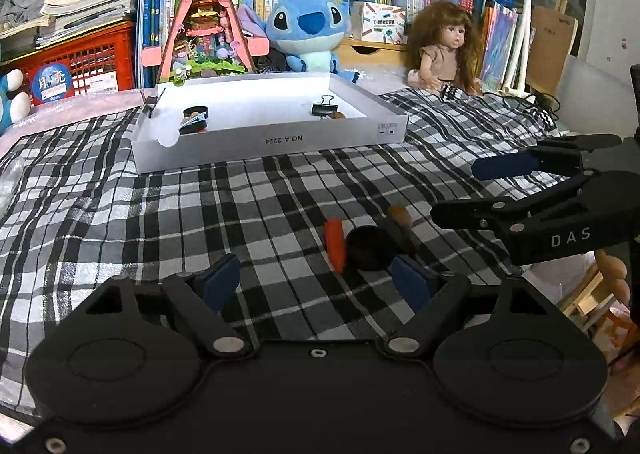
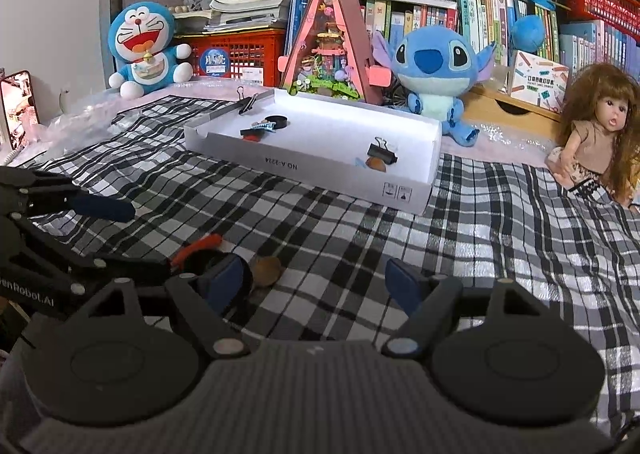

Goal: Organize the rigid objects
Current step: 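Withdraw both tools from the box toward the remaining items, then reach the left tool toward the red stick while the right tool reaches toward the brown ball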

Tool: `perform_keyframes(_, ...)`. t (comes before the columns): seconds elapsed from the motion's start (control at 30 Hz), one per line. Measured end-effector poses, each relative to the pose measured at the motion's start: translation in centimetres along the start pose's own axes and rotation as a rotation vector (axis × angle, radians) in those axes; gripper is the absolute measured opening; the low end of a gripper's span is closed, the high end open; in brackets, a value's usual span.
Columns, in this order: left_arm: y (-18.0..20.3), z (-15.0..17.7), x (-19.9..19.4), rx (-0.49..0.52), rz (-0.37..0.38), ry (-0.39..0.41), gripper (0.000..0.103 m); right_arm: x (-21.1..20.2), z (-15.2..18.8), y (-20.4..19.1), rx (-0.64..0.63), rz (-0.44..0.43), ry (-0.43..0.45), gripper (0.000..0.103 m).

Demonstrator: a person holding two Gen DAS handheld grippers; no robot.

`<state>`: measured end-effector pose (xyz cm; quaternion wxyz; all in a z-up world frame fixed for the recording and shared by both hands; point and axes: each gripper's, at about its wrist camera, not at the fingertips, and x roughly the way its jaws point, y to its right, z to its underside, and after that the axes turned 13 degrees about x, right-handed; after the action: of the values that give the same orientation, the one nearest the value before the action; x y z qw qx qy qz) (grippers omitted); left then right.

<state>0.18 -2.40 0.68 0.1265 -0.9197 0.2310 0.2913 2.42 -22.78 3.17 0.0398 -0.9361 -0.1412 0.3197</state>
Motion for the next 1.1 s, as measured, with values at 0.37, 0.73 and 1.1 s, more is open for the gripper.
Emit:
perform_keyframes(0.37, 0.1, 0.3, 0.8, -0.008, 0.017, -0.018, 0.041, 0.2, 1.0, -0.7, -0.046, -0.016, -0.027, 0.087)
perform_keyframes(0.73, 0.0, -0.4, 1.8, 0.017, -0.058, -0.025, 0.032, 0.8, 1.8, -1.9, -0.093, -0.028, -0.043, 0.082)
perform_keyframes(1.1, -0.9, -1.6, 3.7, -0.003, -0.127, -0.029, 0.032, 1.4, 2.0, -2.5, -0.046, -0.107, -0.083, 0.041)
